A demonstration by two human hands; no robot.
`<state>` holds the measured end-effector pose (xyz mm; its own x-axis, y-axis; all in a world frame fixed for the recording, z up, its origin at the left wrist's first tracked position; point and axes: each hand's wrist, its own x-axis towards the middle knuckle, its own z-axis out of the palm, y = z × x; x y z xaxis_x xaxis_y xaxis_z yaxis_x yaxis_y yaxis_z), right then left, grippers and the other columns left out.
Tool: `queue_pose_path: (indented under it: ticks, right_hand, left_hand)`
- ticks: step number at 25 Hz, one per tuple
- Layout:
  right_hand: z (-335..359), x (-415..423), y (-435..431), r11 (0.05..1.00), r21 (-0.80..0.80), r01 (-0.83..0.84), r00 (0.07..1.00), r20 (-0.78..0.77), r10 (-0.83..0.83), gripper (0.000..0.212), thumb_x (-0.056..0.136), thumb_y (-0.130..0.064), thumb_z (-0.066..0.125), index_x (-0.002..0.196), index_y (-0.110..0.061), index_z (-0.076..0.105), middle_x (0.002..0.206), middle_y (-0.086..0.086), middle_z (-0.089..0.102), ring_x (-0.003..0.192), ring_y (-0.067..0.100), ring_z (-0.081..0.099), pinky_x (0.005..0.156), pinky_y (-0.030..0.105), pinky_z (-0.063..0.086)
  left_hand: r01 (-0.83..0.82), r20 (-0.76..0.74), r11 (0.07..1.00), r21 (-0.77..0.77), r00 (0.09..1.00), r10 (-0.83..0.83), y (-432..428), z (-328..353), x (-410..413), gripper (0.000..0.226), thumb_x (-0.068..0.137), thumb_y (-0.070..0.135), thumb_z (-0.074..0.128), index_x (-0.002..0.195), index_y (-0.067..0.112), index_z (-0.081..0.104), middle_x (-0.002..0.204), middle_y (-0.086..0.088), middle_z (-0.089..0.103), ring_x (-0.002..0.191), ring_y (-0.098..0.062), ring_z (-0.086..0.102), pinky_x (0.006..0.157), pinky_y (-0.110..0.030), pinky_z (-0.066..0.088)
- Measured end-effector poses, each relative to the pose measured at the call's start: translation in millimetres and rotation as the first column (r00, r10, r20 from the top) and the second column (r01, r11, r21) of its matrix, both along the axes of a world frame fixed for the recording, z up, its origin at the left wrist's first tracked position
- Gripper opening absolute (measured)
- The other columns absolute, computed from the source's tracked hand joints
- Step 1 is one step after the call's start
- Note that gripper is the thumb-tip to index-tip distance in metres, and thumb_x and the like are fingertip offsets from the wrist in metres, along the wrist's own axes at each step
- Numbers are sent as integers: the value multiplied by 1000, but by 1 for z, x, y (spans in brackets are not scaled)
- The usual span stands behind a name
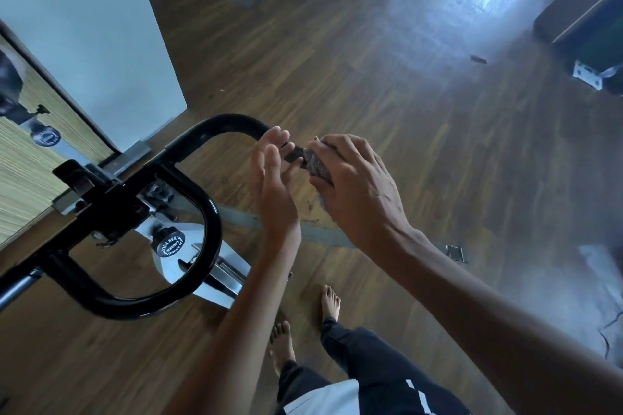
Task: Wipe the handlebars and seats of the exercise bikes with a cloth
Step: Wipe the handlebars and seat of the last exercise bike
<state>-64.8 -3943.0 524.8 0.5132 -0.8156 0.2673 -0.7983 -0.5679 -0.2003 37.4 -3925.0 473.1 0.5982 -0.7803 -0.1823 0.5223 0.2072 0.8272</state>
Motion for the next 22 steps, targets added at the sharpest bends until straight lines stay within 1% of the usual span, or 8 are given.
queue_pose_path:
  ticks: [3, 5, 7, 10, 13, 17, 19, 22]
  right_hand:
    - [0, -3, -3, 996, 63, -57, 997, 50, 53, 42, 87, -19, 74, 127, -16, 64, 119, 1, 64, 117, 23, 53, 102, 36, 45]
    - [4, -3, -6, 990, 90, -109, 989, 115, 98, 38, 88, -16, 72, 126, -16, 66, 115, 1, 67, 113, 23, 56, 99, 37, 46]
    - [12, 0, -7, 978, 117, -175, 972, 181, 152, 38, 89, -15, 70, 126, -17, 66, 114, 0, 68, 109, 22, 57, 96, 36, 47]
    - [29, 13, -4, 925, 207, -319, 930, 254, 264, 40, 90, -18, 69, 130, -21, 64, 120, -3, 65, 112, 16, 54, 94, 21, 40]
    - [31, 40, 3, 784, 383, -489, 864, 333, 377, 45, 89, -19, 73, 132, -24, 63, 125, -6, 64, 115, 10, 55, 94, 19, 39]
    - [7, 84, 15, 515, 582, -630, 773, 404, 489, 47, 85, -15, 77, 129, -23, 66, 119, -8, 65, 110, 9, 58, 94, 23, 43]
    - [-9, 98, 21, 528, 571, -629, 765, 332, 552, 45, 87, -21, 75, 130, -29, 64, 120, -15, 62, 116, 8, 49, 96, 28, 33]
    - [-20, 103, 31, 658, 450, -604, 789, 220, 574, 45, 90, -26, 70, 134, -32, 61, 132, -13, 58, 124, 13, 40, 102, 33, 28]
  left_hand:
    - [-68, 250, 982, 174, 968, 23, -4, 12, 11, 26, 103, 15, 42, 110, 21, 67, 105, 11, 68, 101, -6, 63, 90, -35, 54]
    - [-125, 384, 967, 223, 923, 30, 0, 19, 24, 26, 101, 12, 45, 111, 16, 68, 96, 16, 69, 91, -1, 64, 86, -34, 55]
    - [-152, 490, 958, 243, 871, 14, 10, 26, 39, 25, 99, 12, 47, 106, 21, 69, 82, 25, 68, 77, 3, 60, 77, -36, 54]
    - [-206, 561, 934, 291, 828, 8, 31, 33, 63, 26, 97, 12, 48, 98, 29, 69, 79, 22, 67, 77, -2, 60, 77, -40, 55]
    - [-325, 605, 891, 318, 793, 73, 63, 33, 88, 25, 96, 13, 49, 98, 25, 70, 91, 15, 70, 88, -4, 65, 84, -34, 54]
    - [-486, 733, 774, 406, 679, 42, 115, 22, 115, 23, 96, 14, 49, 98, 20, 71, 97, 8, 71, 85, -2, 63, 74, -11, 46]
    - [-507, 792, 731, 457, 605, -75, 138, 12, 120, 22, 96, 13, 49, 101, 15, 70, 100, 1, 70, 88, -7, 62, 71, -9, 42]
    - [-501, 851, 735, 457, 486, -198, 156, -9, 116, 21, 97, 8, 50, 100, 7, 71, 98, -7, 69, 93, -19, 61, 79, -22, 41]
